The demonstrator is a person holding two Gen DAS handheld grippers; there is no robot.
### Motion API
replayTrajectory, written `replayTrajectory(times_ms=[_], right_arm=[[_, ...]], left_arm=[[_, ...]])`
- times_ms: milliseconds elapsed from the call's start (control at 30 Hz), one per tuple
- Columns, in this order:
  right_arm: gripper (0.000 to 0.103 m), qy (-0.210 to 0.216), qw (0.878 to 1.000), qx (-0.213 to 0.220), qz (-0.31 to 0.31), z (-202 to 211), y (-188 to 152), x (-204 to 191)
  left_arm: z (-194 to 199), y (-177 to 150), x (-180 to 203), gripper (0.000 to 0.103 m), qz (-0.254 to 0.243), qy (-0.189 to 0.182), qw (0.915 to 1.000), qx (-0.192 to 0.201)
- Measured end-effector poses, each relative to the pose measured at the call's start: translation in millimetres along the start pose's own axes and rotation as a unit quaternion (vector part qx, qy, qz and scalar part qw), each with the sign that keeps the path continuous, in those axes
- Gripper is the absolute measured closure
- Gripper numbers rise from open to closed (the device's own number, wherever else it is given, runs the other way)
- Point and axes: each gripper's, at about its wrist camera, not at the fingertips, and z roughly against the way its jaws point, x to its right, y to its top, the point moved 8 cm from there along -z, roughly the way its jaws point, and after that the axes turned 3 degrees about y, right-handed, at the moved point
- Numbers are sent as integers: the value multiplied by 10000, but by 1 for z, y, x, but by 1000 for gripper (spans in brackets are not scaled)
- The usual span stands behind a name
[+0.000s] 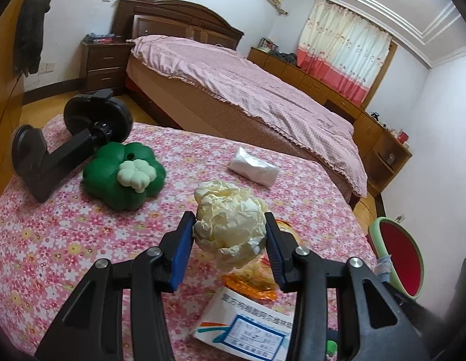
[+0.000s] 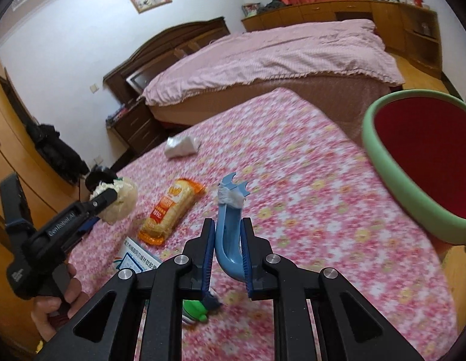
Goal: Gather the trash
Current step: 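Carry the paper ball and blue toy to the red bucket and release them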
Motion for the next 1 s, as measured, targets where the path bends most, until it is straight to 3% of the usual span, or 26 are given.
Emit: replayTrajectory(times_ms=[533, 1000], right_arm=[[86, -210, 9912, 967, -885, 94, 21, 85], [86, -113, 9806, 1240, -1514, 129, 23, 152]], left_arm=[[23, -17, 93, 57, -831, -652, 9944, -72], [20, -50, 198, 57, -1382, -1196, 9820, -477]])
